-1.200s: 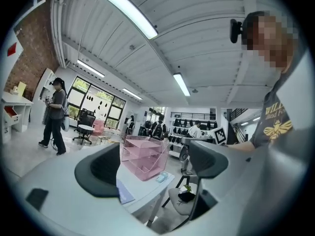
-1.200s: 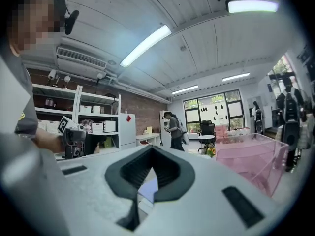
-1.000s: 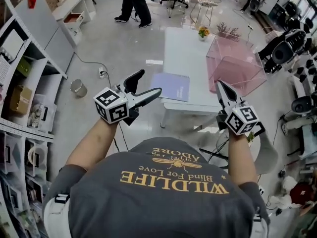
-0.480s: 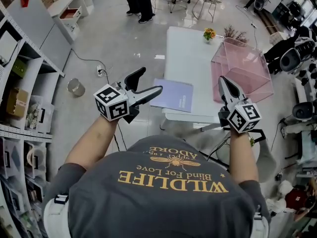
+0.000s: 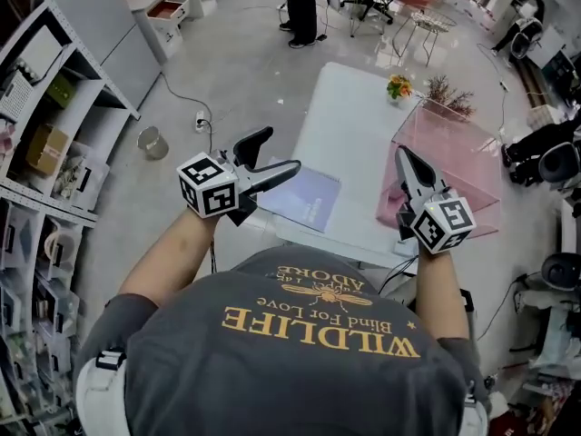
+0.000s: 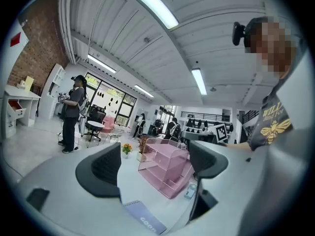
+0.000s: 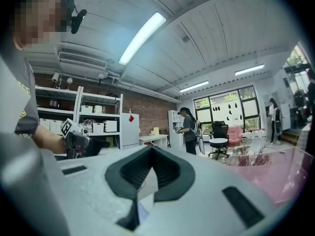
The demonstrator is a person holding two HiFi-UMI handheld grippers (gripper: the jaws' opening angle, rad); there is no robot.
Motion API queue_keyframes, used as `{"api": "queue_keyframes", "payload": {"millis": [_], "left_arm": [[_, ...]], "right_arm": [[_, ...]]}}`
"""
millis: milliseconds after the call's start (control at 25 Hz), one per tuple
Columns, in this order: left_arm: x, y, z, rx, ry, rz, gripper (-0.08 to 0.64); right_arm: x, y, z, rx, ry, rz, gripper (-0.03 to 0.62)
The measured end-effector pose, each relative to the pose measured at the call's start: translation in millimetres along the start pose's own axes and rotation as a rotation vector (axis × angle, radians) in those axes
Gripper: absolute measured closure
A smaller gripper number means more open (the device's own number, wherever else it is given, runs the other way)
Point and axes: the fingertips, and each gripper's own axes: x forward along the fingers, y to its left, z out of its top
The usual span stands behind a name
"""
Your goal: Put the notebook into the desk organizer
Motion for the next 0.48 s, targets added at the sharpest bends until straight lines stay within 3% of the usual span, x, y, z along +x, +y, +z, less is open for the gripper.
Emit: {"api": "queue_keyframes", "payload": {"millis": [200, 480], "left_arm": [[19.8, 13.4, -8.8, -0.026, 0.038, 0.008, 0.129], [6.8, 70.1, -24.4, -0.085, 0.097, -0.057, 0.129]], "right_arm": [[11.0, -13.8, -7.6, 0.008, 0.006, 0.019, 0.592], [43.0, 0.5, -10.3, 0.018, -0.002, -0.047, 0.592]]}}
